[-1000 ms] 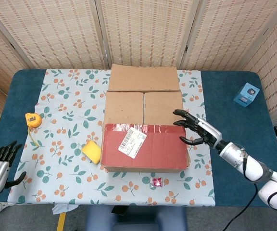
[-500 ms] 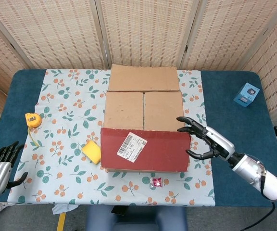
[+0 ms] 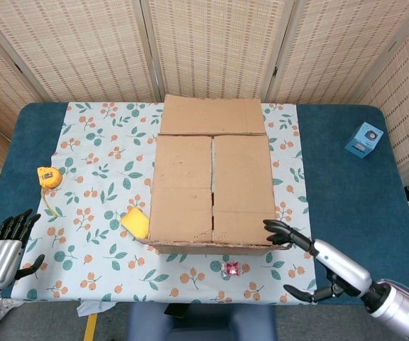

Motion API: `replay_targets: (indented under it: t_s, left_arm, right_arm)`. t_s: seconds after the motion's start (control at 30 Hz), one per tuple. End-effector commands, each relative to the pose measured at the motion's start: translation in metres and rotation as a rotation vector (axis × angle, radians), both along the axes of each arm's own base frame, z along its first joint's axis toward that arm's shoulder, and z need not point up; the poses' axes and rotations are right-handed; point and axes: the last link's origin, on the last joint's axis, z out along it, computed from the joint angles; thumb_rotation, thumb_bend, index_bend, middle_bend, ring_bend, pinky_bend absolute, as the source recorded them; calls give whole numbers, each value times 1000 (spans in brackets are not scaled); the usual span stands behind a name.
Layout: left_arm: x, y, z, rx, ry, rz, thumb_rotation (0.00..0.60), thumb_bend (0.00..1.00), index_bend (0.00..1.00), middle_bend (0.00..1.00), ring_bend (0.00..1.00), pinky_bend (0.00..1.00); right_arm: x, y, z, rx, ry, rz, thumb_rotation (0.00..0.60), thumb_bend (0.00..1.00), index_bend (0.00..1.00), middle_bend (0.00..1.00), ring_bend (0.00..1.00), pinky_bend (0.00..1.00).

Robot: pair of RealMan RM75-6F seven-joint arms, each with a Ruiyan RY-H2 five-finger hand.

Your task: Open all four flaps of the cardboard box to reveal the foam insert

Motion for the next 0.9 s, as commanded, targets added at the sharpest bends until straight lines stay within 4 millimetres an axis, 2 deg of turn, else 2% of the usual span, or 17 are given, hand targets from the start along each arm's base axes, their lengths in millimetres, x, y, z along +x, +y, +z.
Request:
replay_targets:
  t_s: [0.03, 0.2, 0.33, 0.47, 0.57, 0.67, 0.73, 0.83, 0.9]
  left_arm:
    - [1, 0, -1, 2, 2, -1, 600, 378, 0, 0, 0, 0]
    - [2, 0, -3, 1, 10, -3, 600, 378, 0, 0, 0, 0]
    - [3, 0, -4, -2, 12, -5, 600, 378, 0, 0, 0, 0]
    - [3, 1, -4, -7, 9, -7, 600, 378, 0, 0, 0, 0]
    - [3, 1, -4, -8, 5, -8, 600, 378, 0, 0, 0, 0]
    - [3, 0, -3, -7, 2, -9, 600, 378, 0, 0, 0, 0]
    - [2, 0, -2, -4, 1, -8, 600, 378, 0, 0, 0, 0]
    - [1, 0, 0, -1, -9, -3, 600, 378, 0, 0, 0, 0]
    - [0, -1, 1, 0, -16, 0, 600, 378, 0, 0, 0, 0]
  right_arm:
    - [-7, 23, 0, 6, 48, 12, 600, 412, 54, 19, 134, 176]
    - [-20, 39, -6, 23, 101, 2, 600, 412, 54, 5, 119, 173]
    - [-26, 37, -10, 5, 127, 0, 600, 412, 53, 0, 108, 146]
    - [-19, 17, -11, -124, 197, 49, 600, 412, 90, 0, 98, 72]
    - [-5, -8, -12, -290, 291, 124, 600, 413, 190, 4, 92, 13]
    - [10, -33, -16, -415, 401, 196, 594, 412, 292, 8, 72, 0]
    - [19, -49, -19, -480, 473, 247, 558, 411, 319, 8, 58, 0]
    - [37, -74, -26, -570, 583, 331, 405, 417, 360, 8, 40, 0]
    - [50, -88, -33, -603, 636, 377, 353, 437, 385, 8, 33, 0]
